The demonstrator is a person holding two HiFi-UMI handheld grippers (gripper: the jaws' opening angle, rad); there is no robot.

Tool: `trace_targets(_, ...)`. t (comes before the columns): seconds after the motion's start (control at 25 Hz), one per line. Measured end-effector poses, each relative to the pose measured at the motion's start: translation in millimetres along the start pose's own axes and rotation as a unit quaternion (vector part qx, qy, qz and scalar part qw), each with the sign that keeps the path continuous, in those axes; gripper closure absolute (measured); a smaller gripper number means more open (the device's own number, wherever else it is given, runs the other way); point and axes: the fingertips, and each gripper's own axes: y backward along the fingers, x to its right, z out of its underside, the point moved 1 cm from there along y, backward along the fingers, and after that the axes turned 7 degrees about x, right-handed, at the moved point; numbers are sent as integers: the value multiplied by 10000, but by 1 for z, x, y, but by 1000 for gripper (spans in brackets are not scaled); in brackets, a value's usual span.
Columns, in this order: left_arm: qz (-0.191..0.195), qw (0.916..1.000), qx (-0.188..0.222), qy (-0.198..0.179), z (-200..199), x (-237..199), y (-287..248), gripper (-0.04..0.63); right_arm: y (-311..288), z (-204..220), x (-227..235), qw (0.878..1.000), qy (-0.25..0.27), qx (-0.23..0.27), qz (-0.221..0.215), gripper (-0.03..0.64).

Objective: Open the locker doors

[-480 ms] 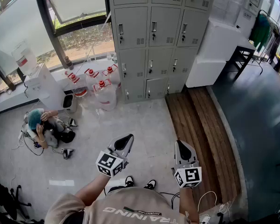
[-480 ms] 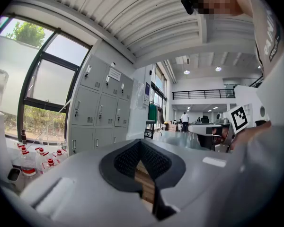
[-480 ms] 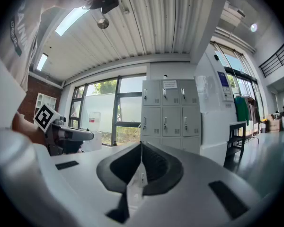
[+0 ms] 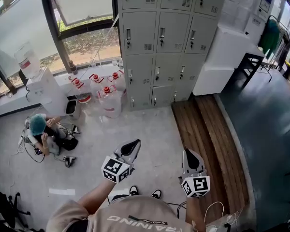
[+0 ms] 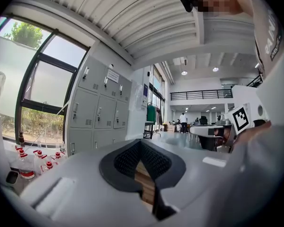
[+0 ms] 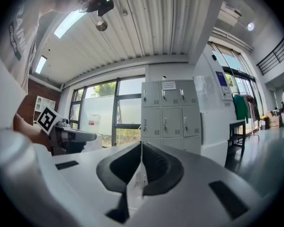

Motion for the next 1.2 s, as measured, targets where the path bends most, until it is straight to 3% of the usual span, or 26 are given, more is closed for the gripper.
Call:
trace_targets(0.4, -39, 9994, -227, 276, 20, -33, 26, 589, -23, 15, -32, 9992, 77, -390, 67, 604)
trace_targets(0.6, 79, 9991, -268, 333, 26, -59, 15, 589, -44, 20, -35, 9986, 100, -461, 223, 604)
trace_targets(0.8, 185, 9992, -189, 295, 22, -75, -12, 589, -68, 24, -9, 9982, 119, -493, 317, 604)
trace_targets(1.2, -133, 9996, -181, 144, 22, -112, -114, 589, -155, 38, 78, 9997, -33, -247, 9, 604)
